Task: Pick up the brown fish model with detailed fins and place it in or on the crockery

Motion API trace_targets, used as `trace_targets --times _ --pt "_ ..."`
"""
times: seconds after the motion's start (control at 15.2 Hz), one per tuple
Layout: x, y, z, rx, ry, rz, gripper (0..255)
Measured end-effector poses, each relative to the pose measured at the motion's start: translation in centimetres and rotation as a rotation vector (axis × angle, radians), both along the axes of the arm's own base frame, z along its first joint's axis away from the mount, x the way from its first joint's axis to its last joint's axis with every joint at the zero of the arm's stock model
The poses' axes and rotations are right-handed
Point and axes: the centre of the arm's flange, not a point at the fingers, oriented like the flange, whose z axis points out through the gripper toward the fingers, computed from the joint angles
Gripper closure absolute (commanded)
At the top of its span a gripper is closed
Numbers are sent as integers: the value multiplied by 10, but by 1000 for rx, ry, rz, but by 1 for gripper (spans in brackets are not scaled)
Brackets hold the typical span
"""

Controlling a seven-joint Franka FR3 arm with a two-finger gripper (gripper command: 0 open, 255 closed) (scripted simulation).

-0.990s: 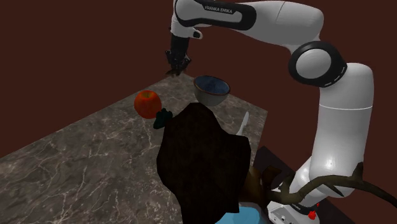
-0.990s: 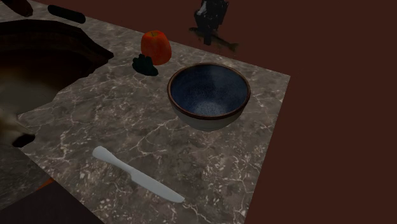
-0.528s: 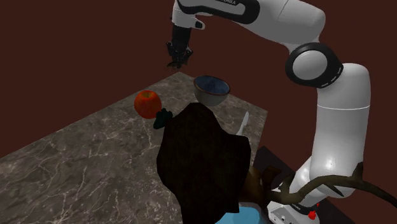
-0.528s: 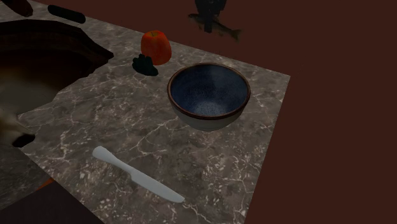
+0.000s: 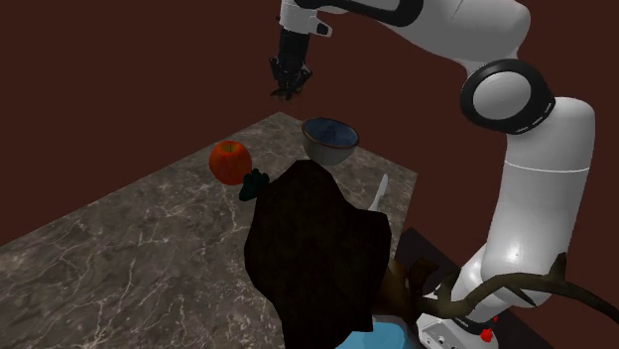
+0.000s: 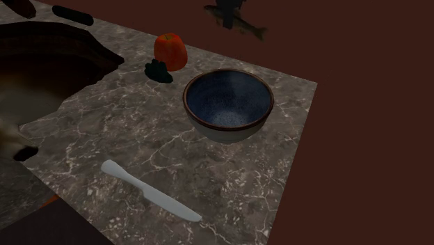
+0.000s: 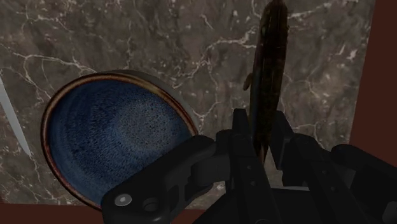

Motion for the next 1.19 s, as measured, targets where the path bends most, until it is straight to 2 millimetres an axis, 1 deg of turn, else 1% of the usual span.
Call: trace_targets --times 0.13,0.2,0.26,0.4,0.46,0.73,0.86,1.19 --pt "-14 -20 2 0 0 0 255" --pt "-26 -32 1 0 0 0 255" --pt "-33 -39 -1 0 -1 0 255" --pt "-53 -59 -1 -1 0 0 255" --pt "-62 -66 -3 -1 0 0 255" --pt "-95 -105 -2 -1 0 -1 255" --pt "-102 -114 -10 -1 0 -1 255" --pt "-104 -115 -35 0 1 0 255"
